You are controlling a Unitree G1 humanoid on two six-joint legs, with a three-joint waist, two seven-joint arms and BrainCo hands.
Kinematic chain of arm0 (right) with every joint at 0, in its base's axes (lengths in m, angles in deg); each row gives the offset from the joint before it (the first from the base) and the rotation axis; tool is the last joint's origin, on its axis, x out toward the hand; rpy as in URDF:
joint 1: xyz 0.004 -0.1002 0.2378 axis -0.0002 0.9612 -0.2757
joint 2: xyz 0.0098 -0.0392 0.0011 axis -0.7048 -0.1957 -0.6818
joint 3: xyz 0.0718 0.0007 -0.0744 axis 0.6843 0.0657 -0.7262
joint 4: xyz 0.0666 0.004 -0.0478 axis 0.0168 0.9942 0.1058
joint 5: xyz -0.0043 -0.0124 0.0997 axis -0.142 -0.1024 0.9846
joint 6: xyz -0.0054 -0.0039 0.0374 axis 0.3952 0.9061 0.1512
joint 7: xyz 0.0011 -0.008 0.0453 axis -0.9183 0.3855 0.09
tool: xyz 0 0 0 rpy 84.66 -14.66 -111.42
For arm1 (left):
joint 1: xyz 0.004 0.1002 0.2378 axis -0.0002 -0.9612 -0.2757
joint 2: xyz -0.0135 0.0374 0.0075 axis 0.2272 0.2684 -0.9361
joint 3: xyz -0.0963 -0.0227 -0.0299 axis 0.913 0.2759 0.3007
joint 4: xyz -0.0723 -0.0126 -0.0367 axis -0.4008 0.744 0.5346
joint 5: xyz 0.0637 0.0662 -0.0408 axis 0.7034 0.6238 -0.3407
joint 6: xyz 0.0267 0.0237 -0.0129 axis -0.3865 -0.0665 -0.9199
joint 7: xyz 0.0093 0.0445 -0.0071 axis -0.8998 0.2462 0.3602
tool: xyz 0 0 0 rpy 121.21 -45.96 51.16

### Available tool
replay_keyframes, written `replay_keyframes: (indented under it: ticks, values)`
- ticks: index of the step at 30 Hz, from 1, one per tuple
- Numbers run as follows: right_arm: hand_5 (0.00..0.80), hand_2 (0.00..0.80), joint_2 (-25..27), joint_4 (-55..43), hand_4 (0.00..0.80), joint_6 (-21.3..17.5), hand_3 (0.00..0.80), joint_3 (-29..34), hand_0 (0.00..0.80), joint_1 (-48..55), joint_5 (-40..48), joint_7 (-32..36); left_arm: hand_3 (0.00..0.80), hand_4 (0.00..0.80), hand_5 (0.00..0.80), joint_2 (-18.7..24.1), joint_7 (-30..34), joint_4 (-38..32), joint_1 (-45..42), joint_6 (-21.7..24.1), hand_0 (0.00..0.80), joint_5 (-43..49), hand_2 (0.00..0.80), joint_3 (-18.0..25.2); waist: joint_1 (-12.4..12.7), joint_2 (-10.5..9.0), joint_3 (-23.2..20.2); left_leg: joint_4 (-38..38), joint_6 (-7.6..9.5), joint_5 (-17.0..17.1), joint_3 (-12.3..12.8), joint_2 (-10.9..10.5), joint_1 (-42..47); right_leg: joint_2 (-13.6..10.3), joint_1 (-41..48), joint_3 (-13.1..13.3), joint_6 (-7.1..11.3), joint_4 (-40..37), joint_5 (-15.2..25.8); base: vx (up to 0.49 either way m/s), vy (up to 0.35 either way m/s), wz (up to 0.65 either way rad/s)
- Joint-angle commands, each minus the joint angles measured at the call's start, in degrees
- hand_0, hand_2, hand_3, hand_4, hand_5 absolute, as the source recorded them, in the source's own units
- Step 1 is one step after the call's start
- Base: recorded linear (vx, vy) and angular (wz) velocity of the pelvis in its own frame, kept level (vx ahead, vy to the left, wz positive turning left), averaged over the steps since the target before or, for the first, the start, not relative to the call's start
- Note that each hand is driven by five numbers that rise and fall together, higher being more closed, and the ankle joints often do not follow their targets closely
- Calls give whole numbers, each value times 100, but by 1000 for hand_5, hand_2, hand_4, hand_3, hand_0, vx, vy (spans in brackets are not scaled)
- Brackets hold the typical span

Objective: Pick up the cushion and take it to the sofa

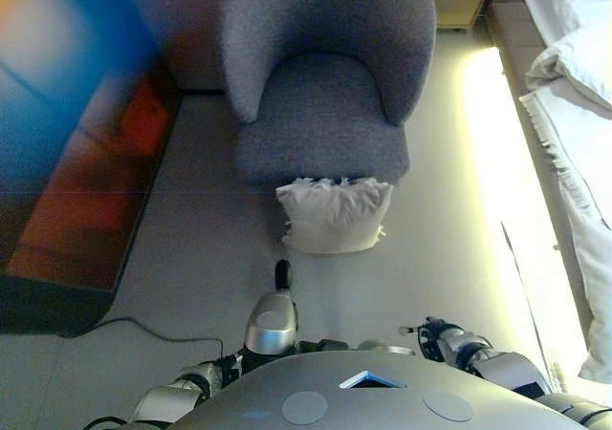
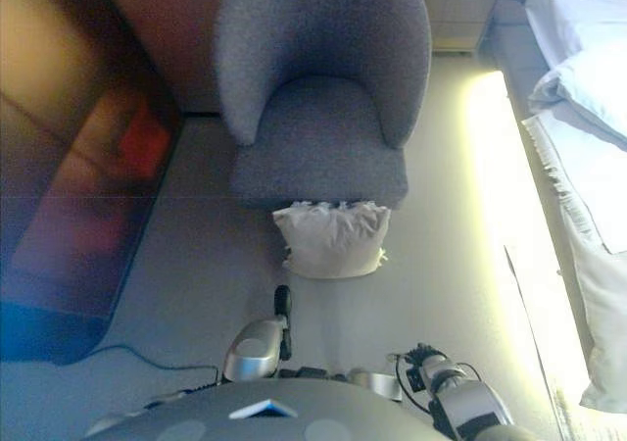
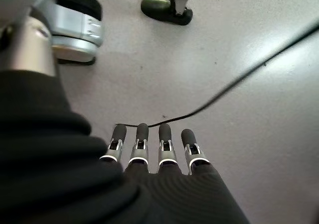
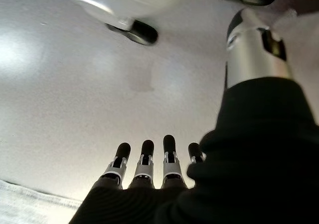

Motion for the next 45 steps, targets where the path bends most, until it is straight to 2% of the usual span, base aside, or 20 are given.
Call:
replay_keyframes:
  ticks: [1, 2, 5, 7, 9, 10, 12, 14, 15, 16, 18, 21, 22, 24, 30, 32, 35, 37, 40, 45]
  values:
    - [0, 0, 108, -279, 0, 56, 0, 28, 0, 374, -238, 2, 0, 0, 0, 119, -83, 197, 55, -4, 0, 255, 0, -43, -2, -1, -378, 825, -55, -313, -58, 225, -803, -467, 121, -1119, 728, 1361, -591, 426, 213, -80]
    - [0, 0, 100, -294, 0, 9, 0, 52, 0, 392, -277, 21, 0, 0, 0, 152, -42, 183, 80, 6, 0, 292, 0, -66, 6, -61, -410, 1033, 59, -444, -28, 129, -881, -542, 108, -1127, 807, 1530, -390, 381, 204, -61]
    - [0, 0, 29, -406, 0, -31, 0, 104, 0, 391, -355, 6, 0, 0, 0, 257, 42, 134, 180, -59, 0, 299, 0, -138, 28, -268, -544, 1153, 445, -787, -46, -193, -826, -824, -258, -1254, 1267, 2449, 862, 398, 195, -21]
    - [0, 0, 10, -509, 0, -32, 0, 70, 0, 383, -380, 31, 0, 0, 0, 359, 103, 114, 280, -139, 0, 393, 0, -193, -1, -266, -605, 1048, 549, -888, -104, -292, -610, -903, -666, -1358, 1360, 3161, 1398, 444, 157, 9]
    - [0, 0, 14, -577, 0, -98, 0, 41, 0, 376, -108, 1, 0, 0, 0, 425, 170, 115, 381, -168, 0, 566, 0, -241, -46, -200, -620, 995, 611, -1005, -191, -327, -394, -898, -1087, -1432, 1344, 3696, 1630, 448, 93, 17]
    - [0, 0, 3, -631, 0, -82, 0, 26, 0, 355, -35, -9, 0, 0, 0, 450, 176, 84, 403, -192, 0, 566, 0, -282, -135, -242, -587, 965, 662, -1100, -222, -428, -234, -942, -1386, -1494, 1324, 3872, 1622, 369, 20, 8]
    - [0, 0, 12, -704, 0, -124, 0, -31, 0, 295, -28, 4, 0, 0, 0, 482, 250, 41, 485, -234, 0, 600, 0, -402, -234, -161, -561, 894, 692, -1177, -258, -427, -60, -758, -1861, -1649, 1248, 3731, 1479, 297, -27, -6]
    - [0, 0, 30, -806, 0, -181, 0, -95, 0, 219, -92, 38, 0, 0, 0, 508, 232, -31, 602, -293, 0, 501, 0, -429, -334, -87, -443, 830, 630, -1270, -265, -413, 208, -899, -2456, -2235, 1134, 3219, 1195, 196, -103, 8]
    - [0, 0, 34, -825, 0, -190, 0, -108, 0, 203, -97, 41, 0, 0, 0, 511, 217, -45, 629, -316, 0, 476, 0, -429, -370, -81, -405, 816, 602, -1289, -289, -413, 275, -958, -2520, -2335, 1110, 3129, 1147, 153, -167, 1]
    - [0, 0, 43, -877, 0, -187, 0, -144, 0, 169, -48, 19, 0, 0, 0, 511, 191, -60, 708, -386, 0, 424, 0, -448, -446, -62, -341, 773, 543, -1350, -324, -379, 420, -1091, -2821, -2435, 1086, 2782, 1287, 108, -186, 7]
    - [0, 0, 80, -968, 0, -201, 0, -215, 0, 154, 121, -20, 0, 0, 0, 506, 126, -70, 836, -462, 0, 353, 0, -514, -629, -60, -193, 697, 436, -1455, -400, -328, 601, -1313, -3093, -2354, 1105, 2228, 1444, 120, -230, 28]
    - [0, 0, 94, -976, 0, -216, 0, -136, 0, 208, 2, -3, 0, 0, 0, 489, 72, -29, 795, -418, 0, 236, 0, -517, -819, -130, -135, 644, 295, -1575, -487, -276, 813, -1571, -3084, -2046, 1254, 1507, 1839, 201, -200, 37]
    - [0, 0, 99, -952, 0, -238, 0, -126, 0, 234, -126, 17, 0, 0, 0, 488, 59, -28, 753, -398, 0, 218, 0, -492, -844, -107, -132, 636, 268, -1578, -524, -205, 860, -1536, -3014, -1931, 1273, 1456, 1718, 201, -129, 43]
    - [0, 0, 101, -921, 0, -229, 0, -148, 0, 274, -265, 35, 0, 0, 0, 466, -54, -19, 685, -315, 0, 159, 0, -442, -825, -117, -135, 689, 212, -1572, -596, -114, 867, -1422, -2790, -1875, 1284, 1255, 1457, 198, -126, 37]
    - [0, 0, 188, -943, 0, -61, 0, -330, 0, -14, -14, -33, 0, 0, 0, 401, -718, -80, 857, 383, 0, 205, 0, -418, -546, -193, 77, 1218, -153, -1423, -784, 223, 235, -1307, -2632, -2124, 1164, 1055, 1264, -25, -116, 18]
    - [0, 0, 242, -988, 0, -164, 0, -432, 0, -277, 177, -322, 0, 0, 0, 366, -1260, -157, 1114, 643, 0, -271, 0, -457, -456, -151, 308, 1169, -284, -1213, -831, 367, -113, -1257, -2801, -2287, 1121, 982, 1274, -356, -38, 10]
    - [0, 0, 367, -1097, 0, -417, 0, -445, 0, -440, 390, -752, 0, 0, 0, 382, -1515, -265, 1308, 936, 0, -406, 0, -377, -441, -74, 519, 1099, -378, -1039, -739, 458, -373, -1256, -2957, -2480, 1074, 954, 1260, -206, 48, 20]
    - [0, 0, 467, -1179, 0, -558, 0, -368, 0, -516, 619, -1044, 0, 0, 0, 388, -1636, -330, 1387, 1147, 0, -321, 0, -387, -458, -22, 639, 1203, -418, -1012, -674, 450, -581, -1312, -3107, -2579, 1051, 999, 1264, -133, 79, 31]
    - [0, 0, 501, -1239, 0, -759, 0, -291, 0, -771, 860, -1377, 0, 0, 0, 439, -1783, -439, 1520, 1444, 0, -403, 0, -415, -454, -5, 814, 1410, -395, -1056, -703, 355, -912, -1399, -3447, -2555, 1054, 1179, 1279, -109, 81, 23]
    - [0, 0, 489, -1434, 0, -1080, 0, -122, 0, -1486, 1716, -2277, 0, 0, 0, 595, -2096, -862, 2081, 2013, 0, -356, 0, -632, -521, 4, 1323, 1937, -288, -1188, -646, 164, -1755, -1601, -4402, -2353, 1169, 1681, 1367, -126, 59, 10]
